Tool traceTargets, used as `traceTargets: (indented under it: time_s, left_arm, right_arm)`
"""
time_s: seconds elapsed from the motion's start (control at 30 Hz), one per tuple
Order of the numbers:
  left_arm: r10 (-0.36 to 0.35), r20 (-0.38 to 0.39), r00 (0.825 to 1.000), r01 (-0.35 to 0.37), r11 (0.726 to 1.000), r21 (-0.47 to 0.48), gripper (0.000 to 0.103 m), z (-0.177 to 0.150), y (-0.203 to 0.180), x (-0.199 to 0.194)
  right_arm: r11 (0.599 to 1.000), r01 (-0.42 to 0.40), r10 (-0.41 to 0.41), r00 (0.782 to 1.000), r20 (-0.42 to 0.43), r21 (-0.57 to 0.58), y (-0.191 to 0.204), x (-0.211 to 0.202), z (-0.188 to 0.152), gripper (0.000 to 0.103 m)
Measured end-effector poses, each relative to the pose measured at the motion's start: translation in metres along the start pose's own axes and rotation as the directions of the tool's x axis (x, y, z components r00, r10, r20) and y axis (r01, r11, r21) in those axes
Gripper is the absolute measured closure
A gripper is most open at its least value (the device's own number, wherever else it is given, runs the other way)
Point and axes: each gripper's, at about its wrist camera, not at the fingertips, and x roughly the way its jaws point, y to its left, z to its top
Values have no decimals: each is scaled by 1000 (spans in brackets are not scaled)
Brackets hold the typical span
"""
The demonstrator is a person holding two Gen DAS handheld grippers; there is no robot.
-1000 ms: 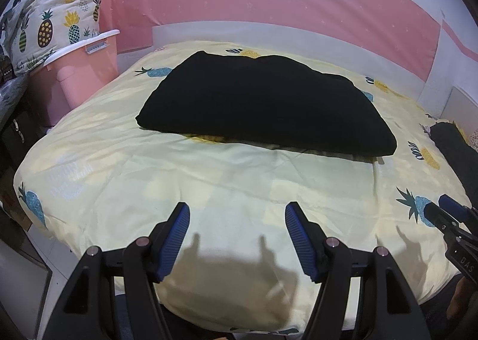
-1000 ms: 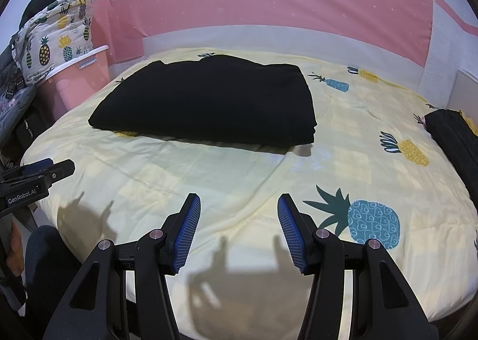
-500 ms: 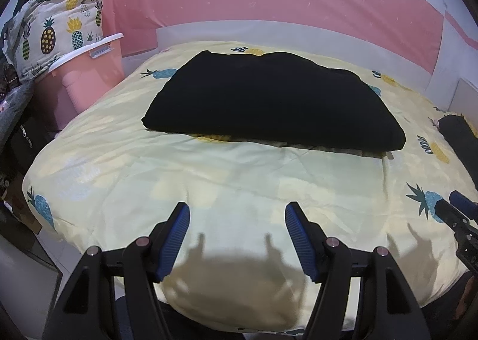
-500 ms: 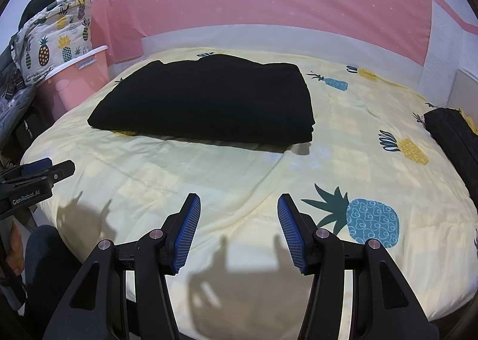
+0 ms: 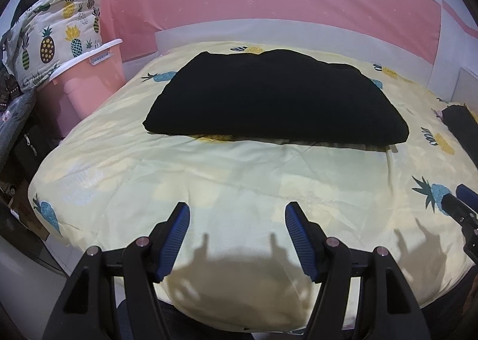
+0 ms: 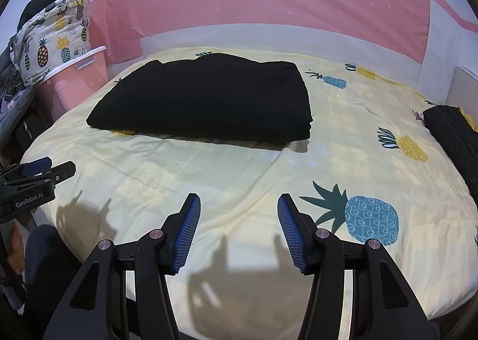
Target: Fold large clothes
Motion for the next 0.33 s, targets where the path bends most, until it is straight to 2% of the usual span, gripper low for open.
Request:
traceTargets:
  time_s: [0.33]
  left_arm:
    - [3,-2,1000,-3,1000,-14,35,0,2,-1]
  right_arm:
    - [1000,6,-6,1000,6,17,-3,-3,0,49]
